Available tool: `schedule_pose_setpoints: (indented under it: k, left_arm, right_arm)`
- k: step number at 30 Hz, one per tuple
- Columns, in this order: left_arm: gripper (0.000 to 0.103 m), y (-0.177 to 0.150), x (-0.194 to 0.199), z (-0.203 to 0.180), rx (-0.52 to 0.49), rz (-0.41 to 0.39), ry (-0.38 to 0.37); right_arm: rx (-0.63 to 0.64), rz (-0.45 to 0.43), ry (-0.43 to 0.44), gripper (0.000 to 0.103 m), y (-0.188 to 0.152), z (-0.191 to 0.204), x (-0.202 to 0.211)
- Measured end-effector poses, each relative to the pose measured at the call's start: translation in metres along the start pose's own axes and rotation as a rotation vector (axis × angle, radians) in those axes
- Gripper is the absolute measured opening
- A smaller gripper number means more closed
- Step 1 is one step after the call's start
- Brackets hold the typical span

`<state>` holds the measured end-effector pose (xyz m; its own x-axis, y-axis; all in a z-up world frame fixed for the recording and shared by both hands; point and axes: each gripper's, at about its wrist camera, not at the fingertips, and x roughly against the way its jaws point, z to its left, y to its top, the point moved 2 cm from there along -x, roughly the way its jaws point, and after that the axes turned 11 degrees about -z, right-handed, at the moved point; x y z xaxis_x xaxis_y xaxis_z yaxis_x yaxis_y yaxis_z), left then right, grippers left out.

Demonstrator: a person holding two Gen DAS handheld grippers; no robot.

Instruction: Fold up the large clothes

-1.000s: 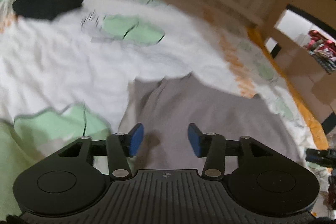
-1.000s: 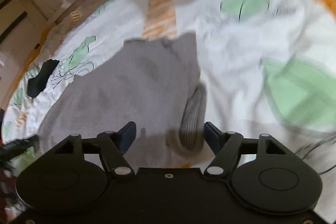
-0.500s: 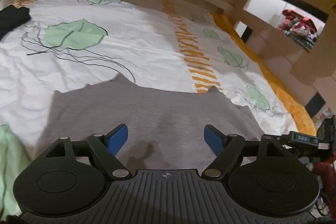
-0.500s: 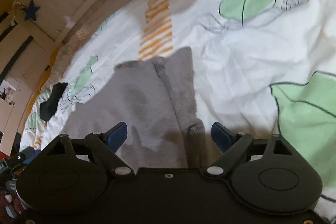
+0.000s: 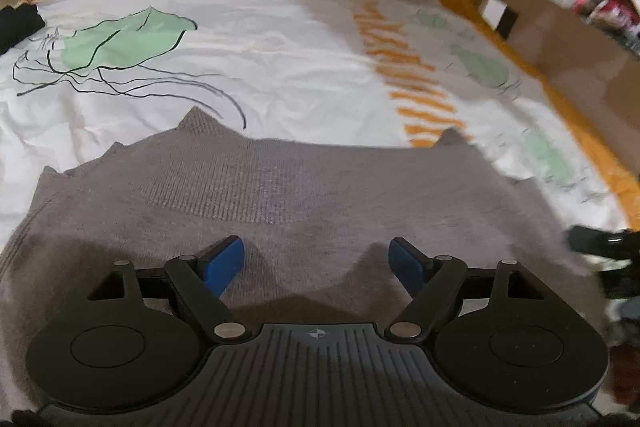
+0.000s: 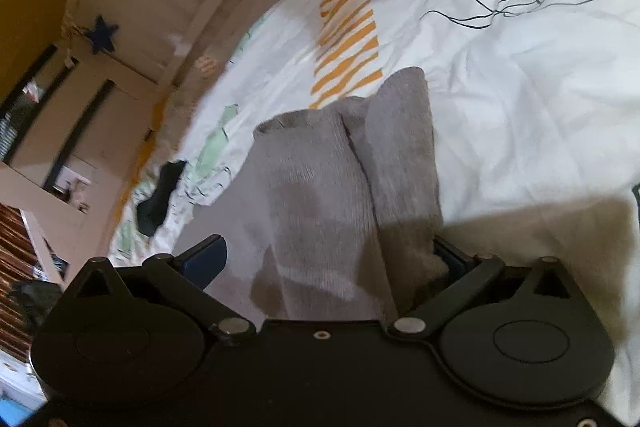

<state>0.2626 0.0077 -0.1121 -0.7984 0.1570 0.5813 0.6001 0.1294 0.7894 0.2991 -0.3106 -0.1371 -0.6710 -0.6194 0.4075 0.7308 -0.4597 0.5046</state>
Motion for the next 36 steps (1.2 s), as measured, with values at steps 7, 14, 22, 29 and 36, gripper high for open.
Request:
schedule_pose_setpoints:
  k: [7,14,22,29,36]
  left_arm:
    - [0.098,-0.012,-0.012,-0.017,-0.108,-0.009,0.059]
    - [0.094,-0.005,-0.01,-0.013,-0.075,-0.004,0.045]
    - [0.056,-0.007,0.041,-0.018,0.044,-0.053,-0.067]
    - [0.041,-0.034,0.036,-0.024,0.024,-0.005,-0.089]
    - [0.04,-0.031,0.021,-0.016,0.057,0.013,-0.119]
  right_arm:
    - [0.055,-0.009,0.009,0.103,-0.006,0.004,0.0]
    - [0.043,-0.009,0.034,0.103,-0.002,0.001,-0.001]
    - [0.046,-0.013,0.036,0.103,-0.005,0.002,0.001]
    - [0.046,-0.012,0.039,0.103,-0.006,0.003,0.002]
    - [0.035,0.007,0.022,0.067,-0.007,0.003,0.005]
